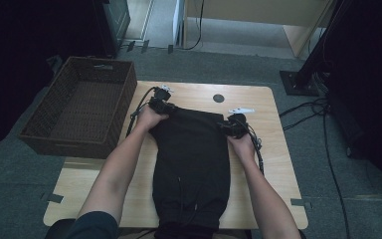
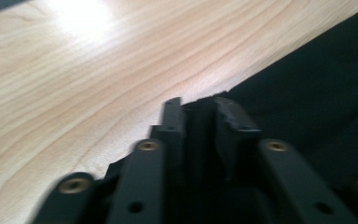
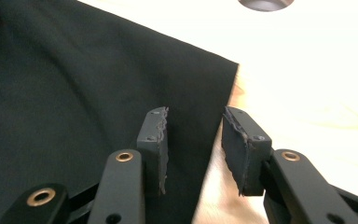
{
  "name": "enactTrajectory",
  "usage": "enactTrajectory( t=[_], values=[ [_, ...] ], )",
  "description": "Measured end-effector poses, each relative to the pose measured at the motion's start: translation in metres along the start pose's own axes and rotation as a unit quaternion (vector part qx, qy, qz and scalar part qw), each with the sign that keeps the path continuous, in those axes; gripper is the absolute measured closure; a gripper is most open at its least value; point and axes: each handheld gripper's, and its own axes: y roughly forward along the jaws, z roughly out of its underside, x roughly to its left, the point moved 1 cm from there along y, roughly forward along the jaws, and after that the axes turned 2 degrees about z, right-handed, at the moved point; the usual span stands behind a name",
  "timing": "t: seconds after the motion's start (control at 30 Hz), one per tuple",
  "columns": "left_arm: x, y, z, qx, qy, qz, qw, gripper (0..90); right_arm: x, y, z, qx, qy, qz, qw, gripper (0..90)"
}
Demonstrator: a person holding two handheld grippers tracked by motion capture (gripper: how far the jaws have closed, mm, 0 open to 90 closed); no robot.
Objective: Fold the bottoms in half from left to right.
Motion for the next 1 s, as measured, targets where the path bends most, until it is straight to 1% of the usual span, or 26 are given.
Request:
enactTrajectory(
  t=[0.03, 0.07, 0.1, 0.13, 0.17, 0.23, 0.27, 0.33, 0.37, 0.43, 0.47, 0.5, 0.6, 0.63, 0.7, 0.73, 0.77, 0.8, 0.83, 0.87, 0.9, 0.93, 0.97, 1.0],
  values=[
    [0.002, 0.001, 0.001, 0.0, -0.009, 0.005, 0.9999, 82.7, 0.001, 0.002, -0.001, 0.001, -0.004, 0.003, 1.0, 61.1],
    [0.004, 0.001, 0.001, 0.0, -0.014, 0.004, 0.9999, 82.8, 0.004, 0.004, -0.003, 0.001, -0.007, 0.008, 0.9999, 63.5],
    [0.006, 0.0, 0.001, -0.004, -0.018, 0.007, 0.9998, 83.7, 0.006, 0.005, -0.004, 0.003, -0.009, 0.019, 0.9998, 67.9],
    [0.008, -0.002, 0.001, -0.006, -0.023, 0.008, 0.9997, 85.4, 0.008, 0.006, -0.005, 0.006, -0.021, 0.028, 0.9994, 73.7],
    [0.011, -0.004, 0.001, -0.009, -0.028, 0.004, 0.9996, 87.4, 0.01, 0.007, -0.006, 0.009, -0.024, 0.025, 0.9994, 79.2],
    [0.015, -0.008, 0.002, -0.01, -0.036, -0.003, 0.9993, 89.0, 0.014, 0.008, -0.007, 0.011, -0.03, 0.029, 0.9991, 86.9],
    [0.018, -0.012, 0.003, -0.01, -0.039, -0.006, 0.9992, 89.1, 0.016, 0.008, -0.007, 0.01, -0.036, 0.032, 0.9988, 87.6],
    [0.023, -0.017, 0.005, -0.007, -0.036, -0.016, 0.9992, 89.5, 0.019, 0.009, -0.007, 0.008, -0.047, 0.04, 0.9981, 88.3],
    [0.024, -0.019, 0.005, -0.007, -0.035, -0.02, 0.9992, 89.6, 0.018, 0.009, -0.007, 0.008, -0.044, 0.036, 0.9984, 88.4],
    [0.028, -0.025, 0.007, -0.012, -0.042, -0.028, 0.9986, 89.7, 0.014, 0.008, -0.007, 0.008, -0.033, 0.025, 0.9991, 88.6],
    [0.029, -0.027, 0.009, -0.015, -0.044, -0.03, 0.9985, 89.8, 0.013, 0.008, -0.007, 0.009, -0.025, 0.02, 0.9994, 88.8],
    [0.03, -0.028, 0.01, -0.016, -0.045, -0.029, 0.9984, 89.9, 0.013, 0.008, -0.007, 0.009, -0.022, 0.018, 0.9996, 88.9],
    [0.029, -0.032, 0.014, -0.019, -0.045, -0.028, 0.9984, 90.0, 0.014, 0.008, -0.009, 0.017, -0.028, 0.023, 0.9992, 89.5],
    [0.03, -0.034, 0.015, -0.021, -0.046, -0.028, 0.9983, 90.0, 0.013, 0.007, -0.01, 0.019, -0.025, 0.023, 0.9992, 89.6],
    [0.03, -0.038, 0.015, -0.03, -0.047, -0.035, 0.9979, 90.0, 0.011, 0.005, -0.01, 0.018, -0.028, 0.023, 0.9992, 89.7],
    [0.03, -0.039, 0.015, -0.032, -0.047, -0.036, 0.9977, 90.0, 0.01, 0.003, -0.011, 0.015, -0.025, 0.021, 0.9993, 89.8],
    [0.029, -0.039, 0.014, -0.031, -0.05, -0.037, 0.9976, 90.0, 0.01, 0.001, -0.012, 0.013, -0.024, 0.019, 0.9994, 89.8],
    [0.029, -0.04, 0.014, -0.028, -0.053, -0.043, 0.9973, 90.0, 0.01, 0.0, -0.013, 0.011, -0.027, 0.022, 0.9993, 89.8],
    [0.03, -0.039, 0.015, -0.026, -0.06, -0.047, 0.9967, 90.0, 0.01, -0.003, -0.015, 0.011, -0.036, 0.022, 0.999, 89.8],
    [0.03, -0.038, 0.016, -0.02, -0.067, -0.044, 0.9965, 89.7, 0.01, -0.004, -0.016, 0.008, -0.037, 0.023, 0.999, 89.8],
    [0.03, -0.036, 0.017, -0.01, -0.07, -0.04, 0.9967, 89.0, 0.008, -0.006, -0.016, 0.007, -0.035, 0.023, 0.9991, 89.7],
    [0.029, -0.034, 0.018, 0.0, -0.07, -0.041, 0.9967, 86.8, 0.008, -0.006, -0.016, 0.009, -0.034, 0.027, 0.999, 89.4],
    [0.028, -0.034, 0.018, 0.0, -0.066, -0.046, 0.9968, 82.8, 0.007, -0.005, -0.016, 0.012, -0.031, 0.029, 0.999, 88.1],
    [0.028, -0.036, 0.018, -0.009, -0.068, -0.04, 0.9969, 79.5, 0.007, -0.004, -0.015, 0.014, -0.026, 0.023, 0.9993, 85.4]
  ],
)
